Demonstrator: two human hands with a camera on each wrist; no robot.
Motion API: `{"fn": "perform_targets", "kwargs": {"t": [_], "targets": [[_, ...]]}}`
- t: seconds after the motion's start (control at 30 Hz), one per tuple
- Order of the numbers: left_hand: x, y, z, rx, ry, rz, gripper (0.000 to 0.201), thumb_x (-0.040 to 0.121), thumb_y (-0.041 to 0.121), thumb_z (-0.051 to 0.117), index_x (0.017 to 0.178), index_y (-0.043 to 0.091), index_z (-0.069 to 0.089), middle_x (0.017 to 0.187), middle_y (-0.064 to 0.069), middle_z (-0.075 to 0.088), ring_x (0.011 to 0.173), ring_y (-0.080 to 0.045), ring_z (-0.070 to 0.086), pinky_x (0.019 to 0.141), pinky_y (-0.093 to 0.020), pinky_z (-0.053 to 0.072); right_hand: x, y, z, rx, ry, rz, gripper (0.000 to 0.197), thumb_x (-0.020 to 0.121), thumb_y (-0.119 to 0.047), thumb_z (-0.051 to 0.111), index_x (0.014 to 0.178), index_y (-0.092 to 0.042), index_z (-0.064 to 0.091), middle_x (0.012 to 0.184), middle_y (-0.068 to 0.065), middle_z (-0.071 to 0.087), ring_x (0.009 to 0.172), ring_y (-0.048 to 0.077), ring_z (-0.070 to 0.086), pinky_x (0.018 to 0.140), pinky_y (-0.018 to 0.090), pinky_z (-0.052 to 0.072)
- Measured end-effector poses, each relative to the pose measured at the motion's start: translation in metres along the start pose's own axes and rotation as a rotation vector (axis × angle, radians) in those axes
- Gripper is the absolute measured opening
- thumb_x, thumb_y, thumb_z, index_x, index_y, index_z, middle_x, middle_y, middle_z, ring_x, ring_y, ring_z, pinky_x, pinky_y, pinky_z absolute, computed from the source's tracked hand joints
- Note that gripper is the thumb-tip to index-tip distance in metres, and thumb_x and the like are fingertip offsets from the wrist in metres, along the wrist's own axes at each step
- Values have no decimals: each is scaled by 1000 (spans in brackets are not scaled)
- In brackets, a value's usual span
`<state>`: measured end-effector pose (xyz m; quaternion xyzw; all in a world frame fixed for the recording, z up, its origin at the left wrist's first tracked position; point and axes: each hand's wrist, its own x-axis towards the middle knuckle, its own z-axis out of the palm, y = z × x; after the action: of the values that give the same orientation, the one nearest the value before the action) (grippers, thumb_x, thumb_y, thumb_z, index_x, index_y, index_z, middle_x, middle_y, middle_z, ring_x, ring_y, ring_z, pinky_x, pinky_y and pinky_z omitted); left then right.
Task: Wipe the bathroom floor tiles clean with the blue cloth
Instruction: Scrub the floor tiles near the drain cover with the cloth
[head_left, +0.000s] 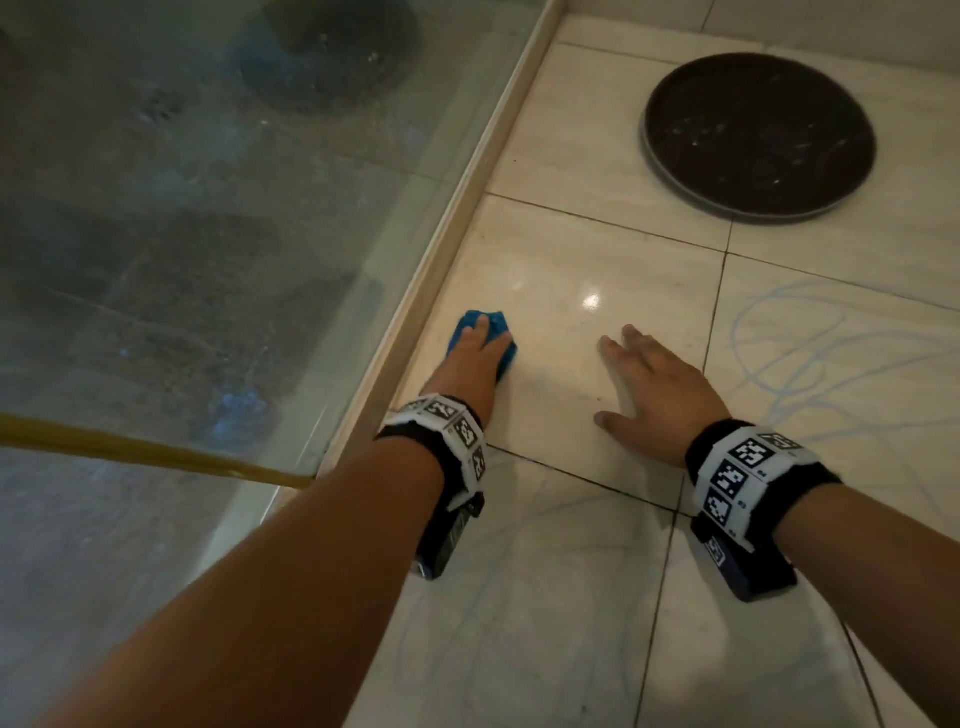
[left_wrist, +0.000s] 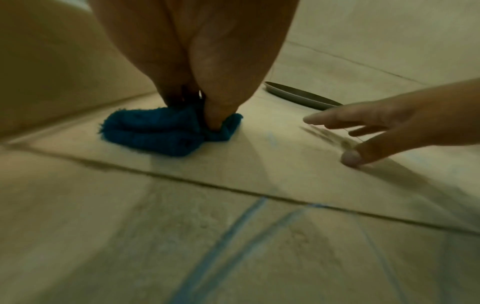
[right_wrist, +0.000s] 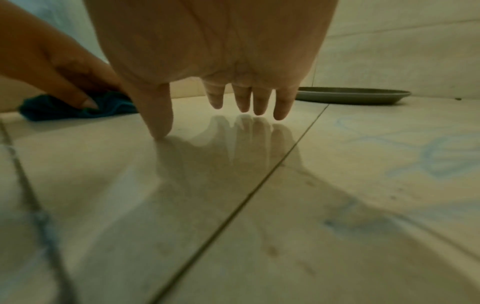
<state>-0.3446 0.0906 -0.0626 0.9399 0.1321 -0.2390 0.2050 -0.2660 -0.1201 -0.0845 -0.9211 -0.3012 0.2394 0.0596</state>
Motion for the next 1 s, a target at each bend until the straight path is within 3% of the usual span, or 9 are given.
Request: {"fn": "perform_targets", "kwargs": {"t": [0.07,0.23,0.33,0.53,0.67,0.77,0.83,0.93,1.0], "targets": [[3,13,-4,48,-31,21,71,95,-10,38,155,18,11,161,-7,-10,149,-25,-3,119,-34,11,-3,7,-3,-19,-18,45,92,83,-59,52,150,-28,-3,158,-1,-13,145,19,-5,118,37,9],[-15,63,24,100,-224,329,76,89,-11,45,153,18,18,162,-4,-6,149,-22,-5,120,-34,2,-3,9,0,4,-16,72,95,81,-61,53,150,-27,-1,158,0,-13,146,19,-5,118,33,8],[-2,49,27,10,-193,391,74,88,-10,51,151,20,26,162,0,0,149,-18,4,119,-28,6,-3,9,-2,-4,-19,71,96,81,-63,53,150,-27,-1,158,0,-13,146,19,-4,118,34,10],[17,28,12,-18,20,143,72,94,-4,50,153,22,18,162,-3,-6,148,-22,11,114,-24,15,-6,12,-5,-23,-44,51,94,82,-65,51,150,-28,-2,158,-2,-14,145,17,-5,117,34,8],[13,64,11,101,-114,284,76,90,-11,49,153,19,18,162,-1,-5,149,-17,1,116,-25,10,-9,18,-13,112,-39,78,88,86,-48,58,151,-25,3,158,-1,-11,145,16,-5,116,30,7],[8,109,23,181,-263,439,77,91,-9,51,154,13,13,162,-4,1,148,-19,7,115,-26,10,-16,33,-19,277,67,155,83,85,-21,63,150,-23,12,158,0,-2,145,17,2,116,27,9],[11,123,30,185,-303,531,68,93,-5,51,152,9,21,161,-7,10,147,-23,15,115,-28,14,-22,44,-18,307,47,157,82,82,-6,58,149,-24,16,158,0,3,145,18,7,116,25,13],[14,116,27,44,-231,648,45,91,1,55,136,7,51,149,-10,38,132,-29,42,110,-35,32,-31,50,-12,265,65,79,71,83,-2,52,147,-22,26,155,4,17,141,22,21,115,29,21],[12,99,20,-17,-67,607,45,88,8,58,133,14,54,143,-4,46,125,-23,47,107,-33,36,-34,46,-9,257,165,-2,63,84,-2,51,143,-20,37,147,6,34,131,25,36,109,33,32]]}}
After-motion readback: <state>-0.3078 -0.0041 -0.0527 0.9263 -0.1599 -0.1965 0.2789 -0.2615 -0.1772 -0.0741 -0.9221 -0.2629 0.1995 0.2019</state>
